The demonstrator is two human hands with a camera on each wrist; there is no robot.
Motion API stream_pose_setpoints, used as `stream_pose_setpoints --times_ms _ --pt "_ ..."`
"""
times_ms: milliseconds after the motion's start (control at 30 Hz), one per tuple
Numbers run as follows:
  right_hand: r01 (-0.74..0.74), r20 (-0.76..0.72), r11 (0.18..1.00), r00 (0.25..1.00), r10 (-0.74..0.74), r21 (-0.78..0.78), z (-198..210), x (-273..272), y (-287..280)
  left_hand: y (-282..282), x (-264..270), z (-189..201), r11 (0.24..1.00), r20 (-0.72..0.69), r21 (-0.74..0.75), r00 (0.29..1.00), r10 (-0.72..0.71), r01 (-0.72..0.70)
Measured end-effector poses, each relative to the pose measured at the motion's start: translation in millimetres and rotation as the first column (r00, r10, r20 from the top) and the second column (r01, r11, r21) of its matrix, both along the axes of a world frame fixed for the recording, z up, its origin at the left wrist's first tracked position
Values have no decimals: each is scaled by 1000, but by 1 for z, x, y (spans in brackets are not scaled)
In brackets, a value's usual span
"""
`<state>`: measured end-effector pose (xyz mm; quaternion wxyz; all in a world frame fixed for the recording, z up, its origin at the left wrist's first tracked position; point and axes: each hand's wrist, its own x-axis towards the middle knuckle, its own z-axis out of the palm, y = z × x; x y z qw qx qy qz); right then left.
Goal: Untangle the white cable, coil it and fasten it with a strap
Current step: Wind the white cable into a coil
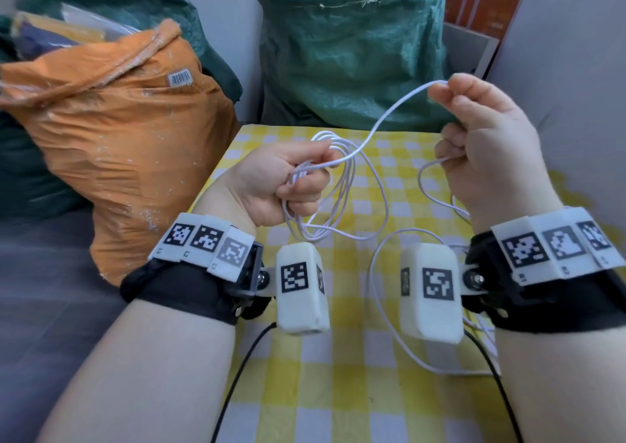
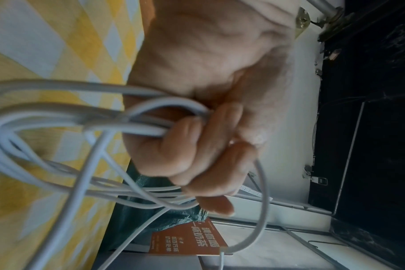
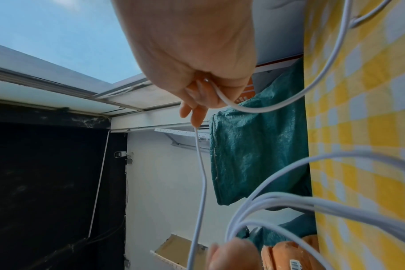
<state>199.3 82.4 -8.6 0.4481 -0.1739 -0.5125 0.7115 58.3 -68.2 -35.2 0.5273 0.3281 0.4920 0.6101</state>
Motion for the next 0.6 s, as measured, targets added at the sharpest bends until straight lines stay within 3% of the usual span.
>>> stream_pose_setpoints --times_ms 200,300,400,500,600 --pt "200 100 979 974 -203 33 -10 -3 9 -2 -4 -1 997 8 -10 997 -72 73" --pt "210 247 961 936 -250 178 -13 -4 11 -4 -3 -1 988 69 50 986 -152 149" --pt "-42 535 917 822 -194 397 -16 -6 4 -4 -7 -1 956 235 149 930 -284 254" --pt "-344 685 818 724 -82 461 -15 -5 -11 -1 -12 -1 923 449 233 808 -380 305" --pt "-499 773 742 633 -40 447 -9 -2 -21 -3 -12 -1 938 513 228 787 -343 260"
